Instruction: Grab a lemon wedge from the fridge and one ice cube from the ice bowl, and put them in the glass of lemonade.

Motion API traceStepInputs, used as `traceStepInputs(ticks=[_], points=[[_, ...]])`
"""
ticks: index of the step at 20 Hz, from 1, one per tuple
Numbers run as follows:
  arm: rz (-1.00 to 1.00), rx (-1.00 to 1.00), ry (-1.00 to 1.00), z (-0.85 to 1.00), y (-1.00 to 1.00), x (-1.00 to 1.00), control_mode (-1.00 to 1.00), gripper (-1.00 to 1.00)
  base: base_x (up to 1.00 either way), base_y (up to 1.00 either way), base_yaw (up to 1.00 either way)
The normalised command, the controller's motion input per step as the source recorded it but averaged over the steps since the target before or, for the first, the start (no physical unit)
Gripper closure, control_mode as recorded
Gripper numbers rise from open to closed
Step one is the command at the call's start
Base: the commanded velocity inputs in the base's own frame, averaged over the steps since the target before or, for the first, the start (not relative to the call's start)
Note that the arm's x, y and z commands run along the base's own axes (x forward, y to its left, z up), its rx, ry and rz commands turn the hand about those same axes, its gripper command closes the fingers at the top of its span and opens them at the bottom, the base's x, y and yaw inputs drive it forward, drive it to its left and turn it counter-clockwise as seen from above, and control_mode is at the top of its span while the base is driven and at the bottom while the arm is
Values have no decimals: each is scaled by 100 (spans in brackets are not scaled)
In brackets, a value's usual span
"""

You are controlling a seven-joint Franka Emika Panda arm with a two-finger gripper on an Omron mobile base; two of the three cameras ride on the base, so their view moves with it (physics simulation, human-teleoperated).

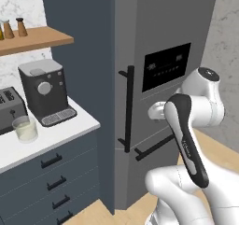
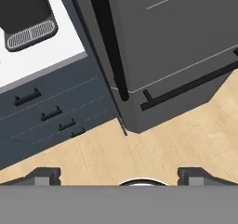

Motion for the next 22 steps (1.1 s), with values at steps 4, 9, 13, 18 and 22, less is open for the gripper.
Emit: traceStepInputs(ticks=[4, 9, 13, 18, 22], points=[[0, 3, -28, 41, 11, -1, -100, -100, 0, 0, 0], [1, 4, -21, 55, 22, 29, -100, -100, 0, 0, 0], [-9, 0, -8, 22, 21, 100, -100, -100, 0, 0, 0], [-2, -8, 19, 1, -13, 100, -100, -100, 0, 0, 0], [2, -3, 11, -30, -32, 69, -100, -100, 0, 0, 0]])
